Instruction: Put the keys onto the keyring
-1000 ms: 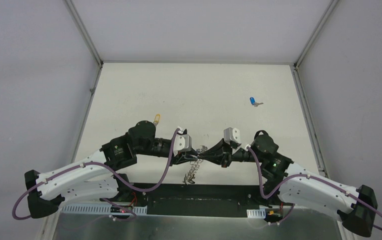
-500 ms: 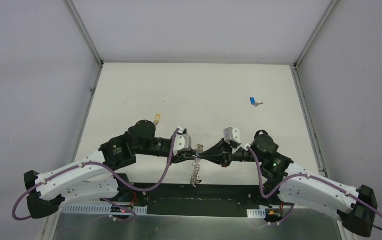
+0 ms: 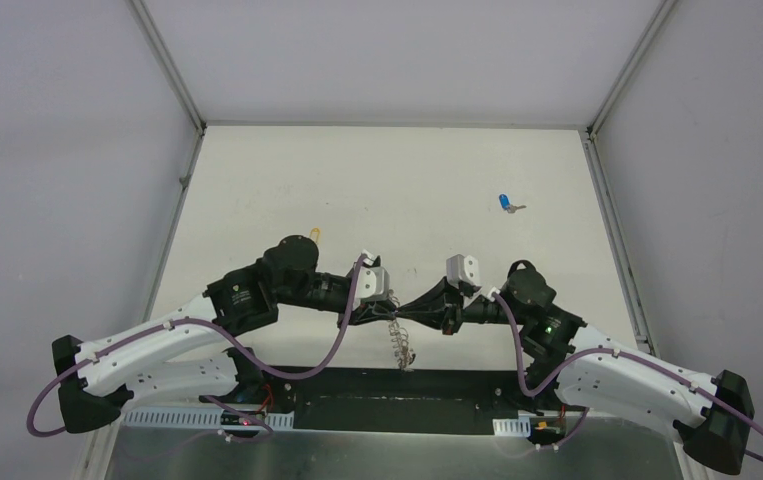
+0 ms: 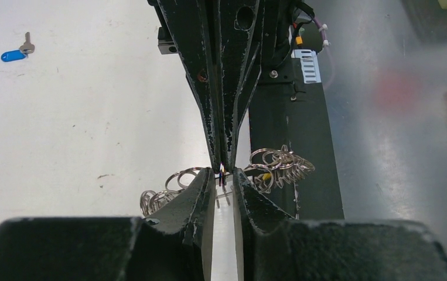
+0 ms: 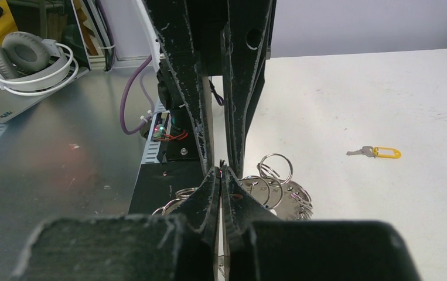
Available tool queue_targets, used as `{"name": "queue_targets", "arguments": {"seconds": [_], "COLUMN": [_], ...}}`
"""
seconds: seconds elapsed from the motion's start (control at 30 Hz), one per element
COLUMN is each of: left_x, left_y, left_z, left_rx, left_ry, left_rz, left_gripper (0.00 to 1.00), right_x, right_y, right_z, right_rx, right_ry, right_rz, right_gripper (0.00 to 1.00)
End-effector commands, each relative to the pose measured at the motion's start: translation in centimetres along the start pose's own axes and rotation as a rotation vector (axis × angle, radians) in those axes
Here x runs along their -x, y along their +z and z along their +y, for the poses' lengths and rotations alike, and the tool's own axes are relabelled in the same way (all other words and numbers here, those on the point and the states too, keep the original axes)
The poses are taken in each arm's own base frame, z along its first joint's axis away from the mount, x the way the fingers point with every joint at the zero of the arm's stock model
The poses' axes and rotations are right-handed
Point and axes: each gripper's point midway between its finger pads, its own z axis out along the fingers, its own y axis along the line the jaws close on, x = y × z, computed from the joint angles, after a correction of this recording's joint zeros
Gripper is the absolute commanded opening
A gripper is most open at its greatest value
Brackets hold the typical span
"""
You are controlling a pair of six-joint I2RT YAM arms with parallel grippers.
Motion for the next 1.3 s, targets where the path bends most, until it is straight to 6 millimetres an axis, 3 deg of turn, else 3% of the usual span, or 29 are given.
{"name": "queue_targets", "arguments": {"seconds": [0.0, 0.1, 0.73, 0.83, 1.03, 1.1, 1.27], "left_x": [1.9, 1.6, 1.8, 1.3, 0.7, 0.7, 1.1], "left_y": [-0.2, -0.2, -0.5, -0.1, 0.5, 0.4, 0.3], "left_z": [-0.4, -0.3, 1.2, 1.1, 1.3, 1.3, 1.0], "left_rx": [-0.014, -0.009, 0.074, 0.063, 0.06, 0.06, 0.048], "left_ry": [0.032, 0.032, 0.0, -0.026, -0.04, -0.036, -0.026], "left_rz": [-0.06, -0.054, -0.001, 0.016, 0.036, 0.036, 0.019], "left_gripper": [0.11, 0.0, 0.0, 0.11, 0.2, 0.18, 0.0], "right_x": [4.1, 4.1, 4.1, 4.2, 4.2, 4.2, 4.1], "right_y": [0.2, 0.2, 0.2, 0.3, 0.3, 0.2, 0.2], "right_z": [0.3, 0.3, -0.1, -0.1, 0.0, 0.0, 0.0], "right_rx": [0.014, 0.013, -0.006, -0.006, -0.001, -0.002, -0.001], "right_ry": [-0.068, -0.067, -0.065, -0.067, -0.07, -0.07, -0.068], "right_rz": [-0.11, -0.108, -0.108, -0.109, -0.11, -0.11, -0.108], "right_gripper": [0.0, 0.0, 0.0, 0.0, 0.0, 0.0, 0.0]}}
